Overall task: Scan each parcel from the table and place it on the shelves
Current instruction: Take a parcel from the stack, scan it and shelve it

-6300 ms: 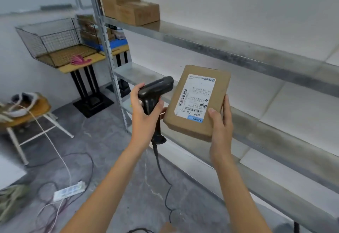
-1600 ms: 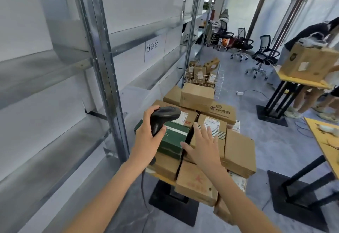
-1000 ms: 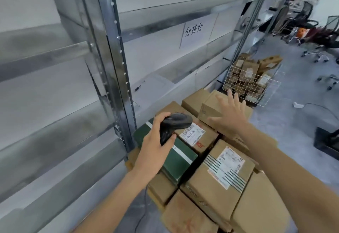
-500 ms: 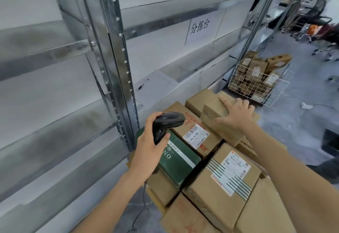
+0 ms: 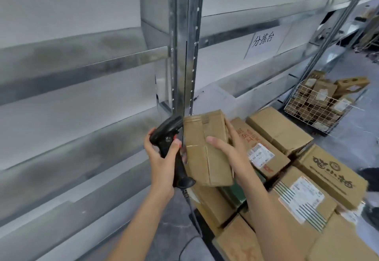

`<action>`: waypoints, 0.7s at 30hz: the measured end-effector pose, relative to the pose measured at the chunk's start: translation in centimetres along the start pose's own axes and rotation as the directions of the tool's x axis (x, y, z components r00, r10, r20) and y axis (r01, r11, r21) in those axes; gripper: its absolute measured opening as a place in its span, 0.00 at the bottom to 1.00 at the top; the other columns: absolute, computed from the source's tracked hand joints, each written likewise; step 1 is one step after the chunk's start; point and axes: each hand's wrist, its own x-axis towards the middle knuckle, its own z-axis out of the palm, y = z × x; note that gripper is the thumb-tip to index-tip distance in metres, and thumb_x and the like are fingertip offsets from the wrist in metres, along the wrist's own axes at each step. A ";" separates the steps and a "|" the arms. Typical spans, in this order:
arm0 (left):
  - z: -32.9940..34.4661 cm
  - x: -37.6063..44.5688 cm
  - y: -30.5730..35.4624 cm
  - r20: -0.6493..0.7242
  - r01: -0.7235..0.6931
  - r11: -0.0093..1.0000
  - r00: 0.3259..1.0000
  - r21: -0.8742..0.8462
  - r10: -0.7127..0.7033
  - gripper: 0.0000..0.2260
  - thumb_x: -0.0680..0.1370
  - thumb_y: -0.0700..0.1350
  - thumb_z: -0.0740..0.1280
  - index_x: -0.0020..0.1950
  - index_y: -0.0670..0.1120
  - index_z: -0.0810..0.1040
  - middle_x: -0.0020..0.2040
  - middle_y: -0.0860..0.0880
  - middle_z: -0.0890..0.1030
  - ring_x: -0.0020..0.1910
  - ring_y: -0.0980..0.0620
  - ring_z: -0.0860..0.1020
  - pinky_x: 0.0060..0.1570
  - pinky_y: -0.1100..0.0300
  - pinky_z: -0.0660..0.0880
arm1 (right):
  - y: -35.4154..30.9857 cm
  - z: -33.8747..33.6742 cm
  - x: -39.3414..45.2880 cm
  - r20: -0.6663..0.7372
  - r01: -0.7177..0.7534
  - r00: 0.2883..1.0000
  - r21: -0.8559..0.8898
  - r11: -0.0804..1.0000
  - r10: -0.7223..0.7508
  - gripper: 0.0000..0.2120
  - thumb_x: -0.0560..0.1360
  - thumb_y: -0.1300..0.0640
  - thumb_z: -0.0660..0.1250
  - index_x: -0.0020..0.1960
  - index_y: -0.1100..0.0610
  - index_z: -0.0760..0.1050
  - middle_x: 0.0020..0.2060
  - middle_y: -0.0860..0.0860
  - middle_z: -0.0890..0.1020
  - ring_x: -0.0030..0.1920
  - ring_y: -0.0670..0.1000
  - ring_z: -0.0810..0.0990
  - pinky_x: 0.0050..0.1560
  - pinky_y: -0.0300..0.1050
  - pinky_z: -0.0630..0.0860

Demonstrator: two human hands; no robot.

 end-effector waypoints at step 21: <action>-15.8 -1.8 5.1 -0.239 -0.164 0.957 0.965 -0.238 0.106 0.26 0.80 0.35 0.69 0.68 0.60 0.67 0.63 0.46 0.79 0.54 0.45 0.85 0.48 0.49 0.84 | -0.2 19.6 -7.4 0.076 0.148 0.989 -0.559 0.816 -0.127 0.60 0.65 0.31 0.69 0.82 0.50 0.37 0.73 0.48 0.54 0.72 0.56 0.63 0.68 0.58 0.72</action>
